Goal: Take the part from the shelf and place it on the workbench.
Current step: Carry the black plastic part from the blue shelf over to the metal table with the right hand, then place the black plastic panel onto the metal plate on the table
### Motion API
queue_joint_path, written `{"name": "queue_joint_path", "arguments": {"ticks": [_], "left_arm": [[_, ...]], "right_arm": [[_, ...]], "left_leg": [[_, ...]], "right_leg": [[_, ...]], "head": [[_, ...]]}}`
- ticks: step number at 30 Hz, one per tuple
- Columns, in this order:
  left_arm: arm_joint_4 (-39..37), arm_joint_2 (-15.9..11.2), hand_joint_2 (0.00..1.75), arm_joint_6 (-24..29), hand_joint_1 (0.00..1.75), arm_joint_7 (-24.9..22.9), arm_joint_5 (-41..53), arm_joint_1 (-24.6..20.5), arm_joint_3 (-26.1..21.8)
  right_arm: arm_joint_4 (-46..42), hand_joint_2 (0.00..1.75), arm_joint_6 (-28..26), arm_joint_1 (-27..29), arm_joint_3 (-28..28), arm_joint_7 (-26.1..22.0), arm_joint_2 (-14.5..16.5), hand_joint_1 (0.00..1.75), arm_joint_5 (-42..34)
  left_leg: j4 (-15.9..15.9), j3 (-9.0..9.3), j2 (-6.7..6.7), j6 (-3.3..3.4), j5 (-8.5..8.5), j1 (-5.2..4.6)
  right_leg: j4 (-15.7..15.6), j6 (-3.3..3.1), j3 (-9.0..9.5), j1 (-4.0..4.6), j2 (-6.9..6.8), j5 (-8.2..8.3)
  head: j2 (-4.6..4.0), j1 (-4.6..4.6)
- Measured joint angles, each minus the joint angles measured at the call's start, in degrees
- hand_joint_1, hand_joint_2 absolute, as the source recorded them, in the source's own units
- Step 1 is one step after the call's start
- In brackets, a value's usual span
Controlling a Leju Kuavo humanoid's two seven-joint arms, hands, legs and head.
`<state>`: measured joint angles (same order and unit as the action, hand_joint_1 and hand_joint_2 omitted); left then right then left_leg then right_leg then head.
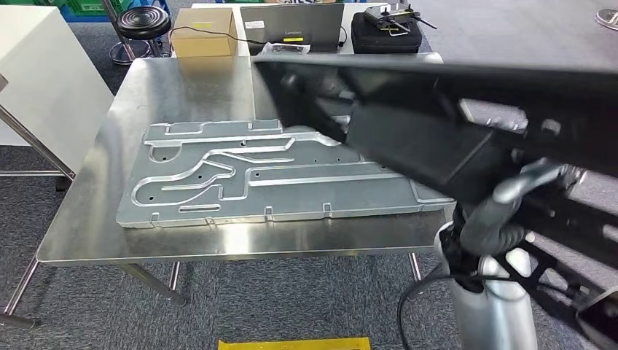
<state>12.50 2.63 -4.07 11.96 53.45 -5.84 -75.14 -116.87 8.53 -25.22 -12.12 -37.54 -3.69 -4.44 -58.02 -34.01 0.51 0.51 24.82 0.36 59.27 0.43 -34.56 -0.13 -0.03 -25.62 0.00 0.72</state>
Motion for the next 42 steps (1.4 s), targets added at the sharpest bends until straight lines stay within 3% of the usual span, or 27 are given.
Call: {"name": "queue_joint_path", "arguments": {"ticks": [3, 5, 8, 9, 10, 11, 14, 16, 20, 22, 24, 25, 26, 28, 30, 31, 35, 37, 39, 40, 41, 42], "left_arm": [[0.0, 0.0, 1.75, 0.0, 0.0, 0.0, 0.0, 0.0, 0.0], [0.0, 0.1, 1.75, 0.0, 0.0, 0.0, -0.2, 0.1, 0.0], [0.0, 0.1, 1.75, 0.0, 0.0, 0.0, -0.3, 0.0, 0.0], [0.0, 0.1, 1.75, 0.0, 0.0, 0.0, -0.3, 0.1, 0.0], [0.0, 0.1, 1.75, 0.0, 0.0, 0.0, -0.3, 0.2, 0.0], [0.0, 0.1, 1.75, 0.0, 0.0, -0.1, -0.3, 0.3, 0.0], [0.0, 0.0, 1.75, 0.0, 0.0, -0.1, -0.3, 0.3, 0.0], [0.0, 0.0, 1.75, 0.0, 0.0, -0.1, -0.4, 0.3, 0.0], [0.0, 0.0, 1.75, 0.0, 0.0, 0.0, -0.5, 0.2, -0.1], [0.0, 0.1, 1.75, 0.0, 0.0, 0.0, -0.4, 0.0, -0.1], [0.0, 0.1, 1.75, 0.0, 0.0, 0.1, -0.3, 0.0, -0.1], [0.0, 0.1, 1.75, 0.0, 0.0, 0.1, -0.2, 0.0, -0.1], [0.0, 0.1, 1.75, 0.0, 0.0, 0.1, -0.2, -0.1, -0.1], [0.0, 0.1, 1.75, 0.0, 0.0, 0.0, 0.0, -0.2, -0.1], [0.0, 0.1, 1.75, -0.1, 0.0, 0.0, 0.1, -0.4, -0.1], [0.0, 0.1, 1.75, -0.1, 0.0, 0.0, 0.2, -0.5, -0.1], [0.0, 0.0, 1.75, -0.4, 0.0, 0.0, 0.5, -0.6, -0.1], [-0.1, 0.1, 1.75, -0.7, 0.0, -0.1, 0.7, -0.5, 0.0], [-0.1, 0.1, 1.75, -0.7, 0.0, -0.2, 0.6, -0.3, 0.1], [-0.1, 0.1, 1.75, -0.7, 0.0, -0.2, 0.6, -0.2, 0.1], [-0.1, 0.1, 1.75, -0.7, 0.0, -0.3, 0.6, -0.1, 0.2], [-0.1, 0.1, 1.75, -0.8, 0.0, -0.3, 0.6, 0.0, 0.2]], "right_arm": [[5.7, 1.75, -4.4, -2.7, 3.0, 0.2, -0.5, 1.75, 4.9], [10.2, 1.75, -9.2, -4.6, 3.5, 0.5, -0.8, 1.75, 10.3], [15.8, 1.75, -12.9, -6.9, 3.7, 0.6, -1.0, 1.75, 13.7], [17.1, 1.75, -13.1, -7.2, 3.7, 0.6, -1.0, 1.75, 13.8], [18.2, 1.75, -13.3, -7.4, 3.8, 0.6, -1.1, 1.75, 14.0], [19.0, 1.75, -13.4, -7.6, 3.8, 0.6, -1.1, 1.75, 14.0], [20.7, 1.75, -13.9, -8.1, 3.8, 0.8, -1.2, 1.75, 14.6], [21.8, 1.75, -16.1, -9.0, 3.7, 2.2, -1.4, 1.75, 17.2], [28.6, 1.75, -24.1, -13.8, 2.5, 8.7, -2.1, 1.75, 28.0], [34.6, 1.75, -28.1, -17.4, 1.1, 12.0, -2.5, 1.75, 34.3], [41.8, 1.75, -31.4, -21.2, -1.3, 16.3, -2.5, 1.75, 43.2], [45.6, 1.75, -32.5, -23.1, -3.0, 18.6, -2.4, 1.75, 48.5], [49.4, 1.75, -33.2, -24.9, -4.9, 21.2, -2.0, 1.75, 54.1], [56.5, 1.75, -33.5, -28.5, -9.2, 25.7, -0.4, 1.75, 64.5], [62.8, 1.75, -32.2, -32.0, -13.3, 29.7, 2.0, 1.75, 72.4], [66.0, 1.75, -30.9, -33.6, -15.4, 31.7, 3.4, 1.75, 75.3], [77.2, 1.75, -25.0, -38.1, -21.5, 37.3, 8.3, 1.75, 79.5], [81.5, 1.75, -23.4, -39.8, -22.4, 38.0, 9.8, 1.75, 79.2], [84.9, 1.75, -22.7, -40.8, -22.7, 37.8, 10.5, 1.75, 79.1], [86.4, 1.75, -22.5, -40.9, -22.9, 37.7, 10.8, 1.75, 79.1], [87.7, 1.75, -22.3, -40.9, -23.1, 37.5, 11.0, 1.75, 79.2], [88.9, 1.75, -22.0, -40.8, -23.3, 37.4, 11.3, 1.75, 79.3]], "left_leg": [[0.0, 0.08, 0.04, -0.87, 0.0, -0.09], [-2.2, -0.74, 0.0, -1.44, 1.13, -0.1], [-12.5, -5.59, -0.18, -1.93, 6.63, 0.04], [-15.7, -7.18, -0.18, -2.0, 7.88, 0.06], [-17.2, -8.02, -0.18, -2.0, 8.03, 0.06], [-16.2, -7.69, -0.18, -1.89, 6.9, 0.06], [-4.6, -2.38, -0.31, -0.92, 0.88, -0.15], [-0.3, -0.49, -0.42, -0.32, -0.36, -0.42], [0.8, -0.16, -0.32, 0.52, -0.68, -0.25], [1.2, -0.01, -0.24, 0.86, -0.93, 0.05], [1.1, -0.02, -0.22, 0.91, -0.94, 0.12], [1.1, -0.01, -0.22, 0.87, -0.92, 0.17], [1.0, 0.01, -0.22, 0.78, -0.86, 0.24], [0.7, 0.08, -0.22, 0.36, -0.61, 0.42], [0.3, -0.1, -0.15, -0.34, -0.29, 0.36], [0.1, -0.23, -0.12, -0.72, -0.23, 0.29], [-0.5, -0.75, -0.21, -2.09, 0.27, 0.56], [-5.2, -2.89, -0.25, -2.5, 2.86, 0.69], [-13.1, -6.7, -0.26, -2.69, 6.07, 0.69], [-16.0, -8.25, -0.26, -2.69, 6.71, 0.7], [-16.9, -8.93, -0.26, -2.61, 6.31, 0.69], [-15.5, -8.51, -0.26, -2.43, 4.84, 0.69]], "right_leg": [[-1.2, -0.74, 0.4, 0.21, 0.06, 0.2], [-1.6, -1.46, 0.54, -0.06, 0.19, 0.53], [-1.7, -2.12, 0.65, 0.02, 0.24, 0.6], [-1.7, -2.2, 0.67, 0.13, 0.29, 0.56], [-1.7, -2.25, 0.73, 0.24, 0.34, 0.5], [-1.7, -2.28, 0.85, 0.34, 0.41, 0.41], [-1.5, -2.1, 1.34, 0.69, 0.5, -0.1], [-1.4, -1.73, 1.2, 0.76, 0.56, -0.24], [-0.3, -0.59, 0.6, 0.67, 0.67, -1.02], [5.0, 0.02, -1.9, 0.38, 0.57, -3.9], [12.8, 0.52, -5.93, -0.12, 0.41, -6.95], [15.0, 0.71, -7.26, -0.37, 0.34, -7.23], [15.1, 0.86, -7.57, -0.58, 0.26, -6.37], [8.8, 1.03, -5.01, -0.97, 0.13, -2.07], [1.8, 0.95, -1.88, -1.0, 0.1, 0.72], [0.1, 0.76, -1.19, -0.9, 0.11, 1.09], [-0.7, -0.93, -1.07, -0.53, -0.02, 0.95], [-1.0, -1.67, -0.86, -0.55, -0.22, 1.07], [-1.0, -2.03, -0.78, -0.31, -0.28, 0.99], [-1.0, -2.12, -0.71, -0.19, -0.19, 0.93], [-0.9, -2.2, -0.62, -0.09, -0.05, 0.85], [-0.9, -2.23, -0.52, 0.0, 0.13, 0.76]], "head": [[0.0, 0.0], [0.0, 0.01], [0.0, 0.01], [0.0, 0.01], [0.0, 0.01], [0.0, 0.01], [0.0, 0.01], [0.0, 0.01], [0.0, 0.0], [0.0, -0.01], [0.0, -0.01], [0.0, -0.01], [0.0, -0.01], [0.0, -0.01], [0.0, 0.0], [0.0, 0.02], [0.0, 0.07], [0.0, 0.07], [0.0, 0.07], [0.0, 0.07], [0.0, 0.07], [0.0, 0.07]]}}
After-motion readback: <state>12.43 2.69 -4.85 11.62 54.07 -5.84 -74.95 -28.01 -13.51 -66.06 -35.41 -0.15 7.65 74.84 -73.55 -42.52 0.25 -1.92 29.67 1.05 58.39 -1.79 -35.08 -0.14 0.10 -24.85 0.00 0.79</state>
